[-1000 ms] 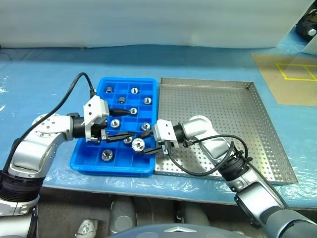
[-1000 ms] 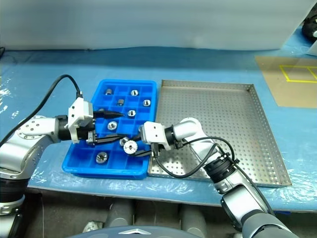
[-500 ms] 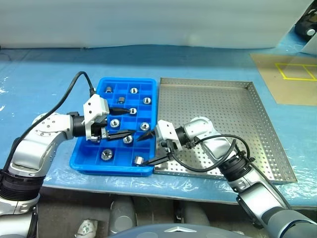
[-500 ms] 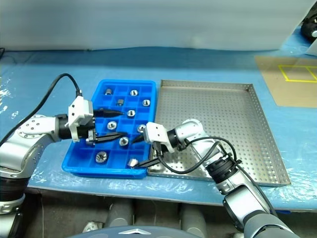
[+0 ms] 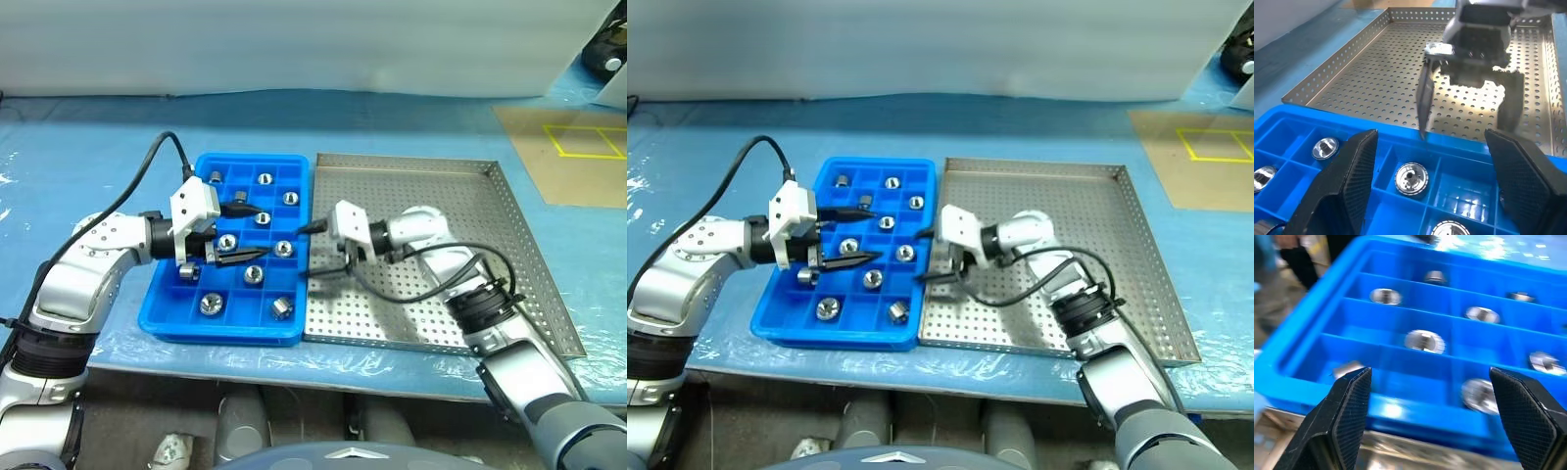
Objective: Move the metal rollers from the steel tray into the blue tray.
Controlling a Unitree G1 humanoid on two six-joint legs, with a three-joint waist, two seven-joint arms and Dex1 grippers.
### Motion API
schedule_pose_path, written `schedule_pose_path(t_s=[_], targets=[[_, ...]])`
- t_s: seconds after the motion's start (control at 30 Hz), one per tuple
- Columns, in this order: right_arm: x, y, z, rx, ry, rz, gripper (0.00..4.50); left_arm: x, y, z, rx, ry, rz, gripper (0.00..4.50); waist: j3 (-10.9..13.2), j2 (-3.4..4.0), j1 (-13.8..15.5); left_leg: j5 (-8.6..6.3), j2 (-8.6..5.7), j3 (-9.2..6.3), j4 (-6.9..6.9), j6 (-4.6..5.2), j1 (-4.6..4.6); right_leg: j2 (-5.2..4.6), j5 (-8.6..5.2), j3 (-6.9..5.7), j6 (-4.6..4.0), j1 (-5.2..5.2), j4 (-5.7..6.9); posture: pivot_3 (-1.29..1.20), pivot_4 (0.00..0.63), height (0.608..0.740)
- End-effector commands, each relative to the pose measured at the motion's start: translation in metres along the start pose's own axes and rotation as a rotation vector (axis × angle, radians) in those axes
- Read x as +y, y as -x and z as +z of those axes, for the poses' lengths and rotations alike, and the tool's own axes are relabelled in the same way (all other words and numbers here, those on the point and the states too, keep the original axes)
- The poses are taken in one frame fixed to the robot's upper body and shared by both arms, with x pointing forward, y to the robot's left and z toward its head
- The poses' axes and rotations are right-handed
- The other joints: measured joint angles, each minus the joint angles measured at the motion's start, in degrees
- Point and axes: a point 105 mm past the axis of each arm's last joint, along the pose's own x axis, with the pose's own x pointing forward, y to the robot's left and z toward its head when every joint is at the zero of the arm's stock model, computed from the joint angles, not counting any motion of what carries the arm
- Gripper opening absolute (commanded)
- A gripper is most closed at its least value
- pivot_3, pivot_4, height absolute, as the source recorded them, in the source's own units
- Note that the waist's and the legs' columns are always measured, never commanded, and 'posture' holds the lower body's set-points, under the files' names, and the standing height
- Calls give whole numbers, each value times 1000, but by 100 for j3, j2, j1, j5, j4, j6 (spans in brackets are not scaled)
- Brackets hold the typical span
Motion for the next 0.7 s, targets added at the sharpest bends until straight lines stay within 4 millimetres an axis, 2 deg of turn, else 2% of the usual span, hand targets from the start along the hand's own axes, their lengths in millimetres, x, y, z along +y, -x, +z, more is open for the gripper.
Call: schedule_pose_path(t_s=[0.03, 0.17, 0.3, 0.47, 0.7], targets=[[-39, 35, 14, -15, 65, -189, 3951, 14, 0, 6, -26, -43, 38, 3691, 0, 0, -3, 0, -1, 0, 2, 0, -1, 0, 0, 1, 0, 0, 1, 90, 150, 740], [-63, 72, 6, -5, 6, -376, 3951, 28, -4, -3, -27, -31, 88, 3691, -1, -1, -4, 0, -2, 0, 7, 1, -4, -1, 0, 1, 0, 1, 0, 53, 150, 740], [-67, 103, -12, 22, -53, -531, 3951, 37, -11, -15, -44, 10, 136, 3691, -1, -2, -13, -2, -3, -1, 9, 5, -7, 1, 0, 2, 1, 0, 0, 22, 150, 740], [-54, 110, -18, 23, -92, -587, 3951, 44, -19, -21, -70, 46, 162, 3691, 0, -3, -41, -3, -2, -2, 10, 6, -7, 4, 1, 3, 1, -1, 1, -26, 150, 740], [-52, 111, -16, 20, -101, -618, 3951, 46, -24, -22, -78, 46, 146, 3691, 0, -3, -137, -3, -2, -1, 19, 6, -2, 2, 1, 8, 1, 2, 4, -49, 150, 740]])
